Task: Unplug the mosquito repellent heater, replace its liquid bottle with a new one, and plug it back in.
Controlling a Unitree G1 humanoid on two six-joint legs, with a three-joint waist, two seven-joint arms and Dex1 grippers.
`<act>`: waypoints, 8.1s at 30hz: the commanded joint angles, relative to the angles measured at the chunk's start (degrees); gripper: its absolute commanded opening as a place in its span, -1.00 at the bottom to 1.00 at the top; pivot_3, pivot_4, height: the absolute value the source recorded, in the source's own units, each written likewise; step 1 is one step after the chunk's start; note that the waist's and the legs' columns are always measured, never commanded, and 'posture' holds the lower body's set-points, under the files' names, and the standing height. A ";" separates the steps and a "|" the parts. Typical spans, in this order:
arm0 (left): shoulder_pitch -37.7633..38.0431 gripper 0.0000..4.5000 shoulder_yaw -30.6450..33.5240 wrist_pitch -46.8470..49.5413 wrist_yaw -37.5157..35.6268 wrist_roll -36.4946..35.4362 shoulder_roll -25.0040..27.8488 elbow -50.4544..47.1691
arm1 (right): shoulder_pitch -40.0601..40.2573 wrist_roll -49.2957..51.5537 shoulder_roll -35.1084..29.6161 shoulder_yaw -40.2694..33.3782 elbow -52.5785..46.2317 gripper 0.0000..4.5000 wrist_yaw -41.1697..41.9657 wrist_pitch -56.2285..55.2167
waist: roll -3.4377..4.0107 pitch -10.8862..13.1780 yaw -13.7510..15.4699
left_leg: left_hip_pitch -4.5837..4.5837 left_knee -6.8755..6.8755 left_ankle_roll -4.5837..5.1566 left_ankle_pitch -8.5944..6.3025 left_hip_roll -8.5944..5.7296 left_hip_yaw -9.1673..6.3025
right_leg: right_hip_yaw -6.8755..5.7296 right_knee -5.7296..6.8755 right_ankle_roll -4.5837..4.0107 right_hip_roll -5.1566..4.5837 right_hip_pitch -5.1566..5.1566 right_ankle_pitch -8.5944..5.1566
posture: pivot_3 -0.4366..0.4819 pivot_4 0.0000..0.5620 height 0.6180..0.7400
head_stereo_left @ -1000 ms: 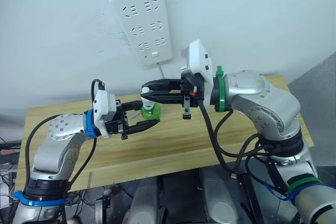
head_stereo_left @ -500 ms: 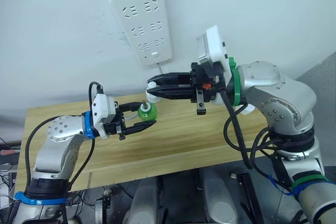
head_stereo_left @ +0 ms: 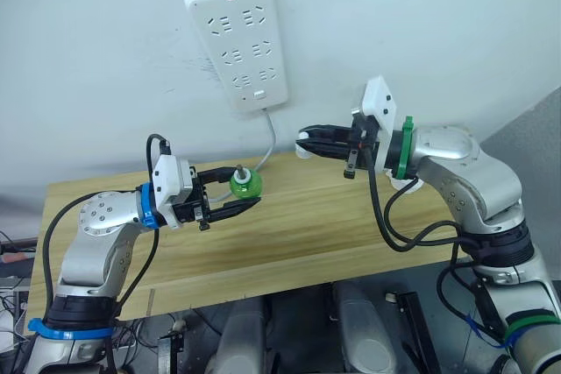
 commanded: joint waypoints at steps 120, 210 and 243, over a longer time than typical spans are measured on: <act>19.13 -0.01 3.17 -4.27 13.69 -0.77 -5.79 -12.70 | 32.15 -10.89 6.06 -1.40 -24.40 0.48 -15.31 7.65 | 0.04 -2.98 0.25 | 0.09 -0.09 0.36 -0.21 0.00 -0.03 | 0.11 -0.31 0.00 0.07 0.19 0.00 | -0.43 0.06 0.90; 20.09 -0.01 3.52 -4.86 13.54 -0.17 -6.47 -12.25 | 32.49 -5.64 1.90 -0.69 -26.90 0.24 -16.15 9.55 | 0.02 -3.86 0.28 | 0.13 -0.08 0.41 -0.25 0.00 -0.04 | 0.11 -0.35 0.01 0.10 0.26 0.00 | -0.42 0.03 0.90; 9.84 -0.01 1.30 -2.29 9.30 -0.57 -5.30 -7.24 | 1.89 7.15 3.94 5.94 -20.47 0.24 -4.63 13.71 | 0.01 -3.87 0.15 | 0.13 -0.04 0.45 -0.27 0.00 -0.05 | 0.10 -0.36 0.00 0.09 0.26 0.00 | -0.45 0.13 0.90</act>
